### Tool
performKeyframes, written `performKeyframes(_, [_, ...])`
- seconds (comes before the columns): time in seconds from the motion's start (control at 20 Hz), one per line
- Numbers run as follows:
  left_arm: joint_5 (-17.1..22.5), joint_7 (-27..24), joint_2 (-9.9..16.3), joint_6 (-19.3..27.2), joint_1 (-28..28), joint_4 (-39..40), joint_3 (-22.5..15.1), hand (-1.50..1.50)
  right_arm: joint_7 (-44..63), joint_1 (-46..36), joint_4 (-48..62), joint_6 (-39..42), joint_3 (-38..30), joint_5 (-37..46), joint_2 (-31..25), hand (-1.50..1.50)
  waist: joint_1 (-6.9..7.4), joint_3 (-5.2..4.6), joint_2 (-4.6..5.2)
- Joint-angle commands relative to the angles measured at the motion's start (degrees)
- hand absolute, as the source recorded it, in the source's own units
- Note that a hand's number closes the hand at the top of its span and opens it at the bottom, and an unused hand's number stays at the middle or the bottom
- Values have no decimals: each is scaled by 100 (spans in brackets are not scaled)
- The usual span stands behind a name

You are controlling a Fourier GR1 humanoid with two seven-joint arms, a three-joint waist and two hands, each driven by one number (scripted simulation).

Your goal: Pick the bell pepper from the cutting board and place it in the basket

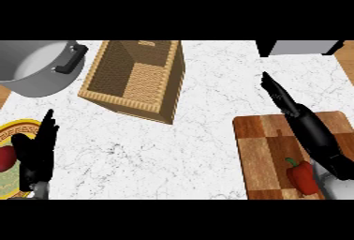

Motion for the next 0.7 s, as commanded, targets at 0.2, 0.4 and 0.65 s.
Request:
performKeyframes(0.2, [236,39,468,-995,-672,-174,-101,0,-768,-777,738,2327,-908,-2411,-193,150,163,-229,112])
performKeyframes(0.4, [482,197,338,-1308,-855,-76,-228,0,-2227,-676,-92,3347,191,-430,-945,-150,12,-226,73])
performKeyframes(0.65, [673,332,429,-1659,-1063,208,-29,0,-3417,969,-1032,2174,460,790,-532,-150,-145,-252,12])
